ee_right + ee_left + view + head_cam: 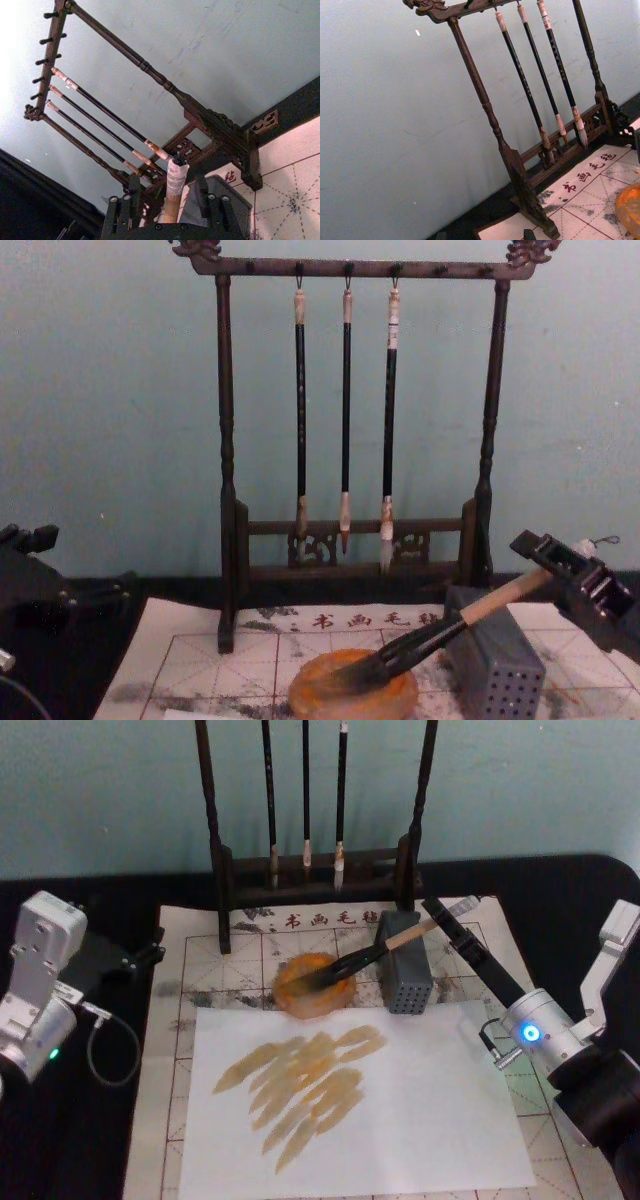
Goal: Pick up the brush from the inkstone, write on the paper, then place the brush back to its original position.
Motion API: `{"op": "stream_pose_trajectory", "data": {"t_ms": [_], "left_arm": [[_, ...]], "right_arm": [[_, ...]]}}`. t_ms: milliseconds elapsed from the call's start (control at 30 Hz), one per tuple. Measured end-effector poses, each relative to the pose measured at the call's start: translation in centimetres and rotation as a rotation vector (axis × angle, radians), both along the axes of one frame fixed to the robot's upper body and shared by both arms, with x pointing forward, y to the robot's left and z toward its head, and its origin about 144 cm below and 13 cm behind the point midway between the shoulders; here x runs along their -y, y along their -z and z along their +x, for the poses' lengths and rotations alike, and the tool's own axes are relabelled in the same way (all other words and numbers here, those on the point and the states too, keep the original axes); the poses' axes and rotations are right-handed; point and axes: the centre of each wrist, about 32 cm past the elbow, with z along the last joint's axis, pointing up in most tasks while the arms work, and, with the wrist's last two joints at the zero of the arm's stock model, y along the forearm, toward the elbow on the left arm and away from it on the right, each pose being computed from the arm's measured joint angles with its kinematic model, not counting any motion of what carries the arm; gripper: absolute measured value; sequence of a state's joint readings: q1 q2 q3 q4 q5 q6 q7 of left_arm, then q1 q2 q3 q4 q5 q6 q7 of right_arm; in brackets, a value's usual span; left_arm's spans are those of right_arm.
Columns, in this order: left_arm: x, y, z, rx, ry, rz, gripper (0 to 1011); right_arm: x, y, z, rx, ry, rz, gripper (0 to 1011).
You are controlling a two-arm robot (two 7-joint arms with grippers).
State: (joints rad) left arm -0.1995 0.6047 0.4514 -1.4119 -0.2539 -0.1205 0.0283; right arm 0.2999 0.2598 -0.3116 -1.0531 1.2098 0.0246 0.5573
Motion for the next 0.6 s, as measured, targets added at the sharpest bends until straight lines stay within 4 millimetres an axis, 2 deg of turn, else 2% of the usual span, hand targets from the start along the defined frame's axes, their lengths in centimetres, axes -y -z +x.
{"op": "stream_pose_trajectory", "data": {"t_ms": [67,133,267,367,467,500,600], "left_arm": [[0.00,0.00,0.00,0.000,0.000,0.000,1001],[0.00,0.00,0.00,0.000,0.000,0.000,1001],[0.00,0.00,0.00,0.000,0.000,0.000,1001],[0.00,0.00,0.00,0.000,0.000,0.000,1001],[0.00,0.00,0.00,0.000,0.000,0.000,1001],[0.00,0.00,0.00,0.000,0.000,0.000,1001],[0.00,0.00,0.00,0.000,0.000,0.000,1001]], "right_arm": [[0.00,0.00,0.00,0.000,0.000,0.000,699],[0.00,0.00,0.00,0.000,0.000,0.000,602],[0.00,0.00,0.00,0.000,0.000,0.000,521],[0.00,0.00,0.00,0.000,0.000,0.000,375],[0.00,0.00,0.00,0.000,0.000,0.000,314],[0.00,0.00,0.00,0.000,0.000,0.000,255],[0.00,0.00,0.00,0.000,0.000,0.000,181]]}}
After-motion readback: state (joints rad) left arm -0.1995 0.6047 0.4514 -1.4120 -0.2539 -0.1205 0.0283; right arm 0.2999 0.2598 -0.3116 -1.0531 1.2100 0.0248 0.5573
